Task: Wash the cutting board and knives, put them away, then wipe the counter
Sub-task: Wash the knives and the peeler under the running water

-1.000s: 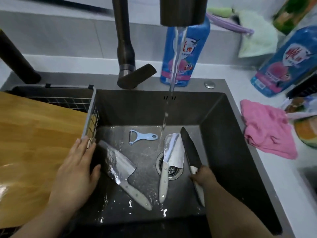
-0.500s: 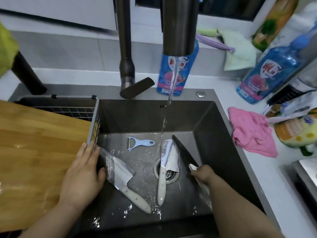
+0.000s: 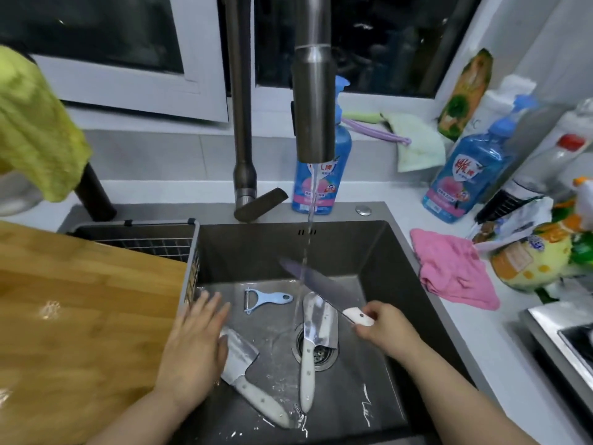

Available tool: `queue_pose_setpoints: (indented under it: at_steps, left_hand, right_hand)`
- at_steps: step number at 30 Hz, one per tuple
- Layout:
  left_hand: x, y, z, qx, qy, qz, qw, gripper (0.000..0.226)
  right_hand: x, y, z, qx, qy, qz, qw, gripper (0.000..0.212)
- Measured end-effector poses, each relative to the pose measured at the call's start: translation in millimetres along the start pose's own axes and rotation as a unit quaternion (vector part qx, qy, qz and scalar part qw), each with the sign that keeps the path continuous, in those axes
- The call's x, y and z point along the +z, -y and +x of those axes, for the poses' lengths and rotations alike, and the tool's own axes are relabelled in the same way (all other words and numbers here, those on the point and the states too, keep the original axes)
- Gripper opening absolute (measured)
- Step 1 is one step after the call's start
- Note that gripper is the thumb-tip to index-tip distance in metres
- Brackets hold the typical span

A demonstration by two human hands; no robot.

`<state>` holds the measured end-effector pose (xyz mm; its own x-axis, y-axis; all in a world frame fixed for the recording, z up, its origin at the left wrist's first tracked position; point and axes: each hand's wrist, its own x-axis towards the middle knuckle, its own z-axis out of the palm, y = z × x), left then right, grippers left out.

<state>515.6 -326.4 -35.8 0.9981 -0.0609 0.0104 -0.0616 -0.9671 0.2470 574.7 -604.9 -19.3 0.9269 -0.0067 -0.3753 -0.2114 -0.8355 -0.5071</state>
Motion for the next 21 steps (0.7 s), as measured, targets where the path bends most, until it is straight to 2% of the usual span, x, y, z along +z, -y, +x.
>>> queue_pose_setpoints:
  at_steps: [1,3,6,9,13,17,18,19,21]
  left_hand:
    - [-3.5,-15.9,1.7,0.038,0.004,-0.002,0.999,0.051]
    - [-6.6,-50.7,5.6,0.105,0.028,-0.009,0.994,0.055]
    - [-0.7,-83.6,16.2,0.159,0.097,-0.001,0.982,0.060]
    - [14.6,-80.1,27.3,0.163,0.126,0.048,0.977,0.064]
    - [15.1,-57.5,45.2,0.105,0.038,0.036,0.993,0.071]
    - [16.5,-64.8,45.1,0.123,-0.012,0.013,0.992,0.070]
    - [23.5,-68.7,41.5,0.162,0.010,0.026,0.986,0.068]
    - [24.7,-74.9,37.9,0.175,0.069,0.036,0.982,0.069]
    - [25.2,-74.8,39.5,0.172,0.075,0.053,0.981,0.071]
  right_hand:
    - [-0.3,6.1,-3.8,-0.011,-0.002,-0.011,1.000,0.008]
    - [2.3,16.1,-9.1,-0.025,-0.008,-0.047,0.999,0.030]
    - [5.5,27.5,-16.9,-0.063,-0.023,-0.108,0.992,0.038]
    - [5.6,30.8,-24.8,-0.091,-0.035,-0.138,0.986,0.038]
    - [4.1,26.0,-30.8,-0.104,-0.045,-0.151,0.982,0.036]
    - [13.0,31.7,-27.6,-0.115,-0.054,-0.146,0.981,0.036]
    - [15.8,34.4,-26.0,-0.122,-0.059,-0.140,0.981,0.037]
    - [17.4,37.7,-25.2,-0.127,-0.061,-0.137,0.981,0.037]
    - [17.9,40.4,-24.4,-0.129,-0.060,-0.136,0.980,0.037]
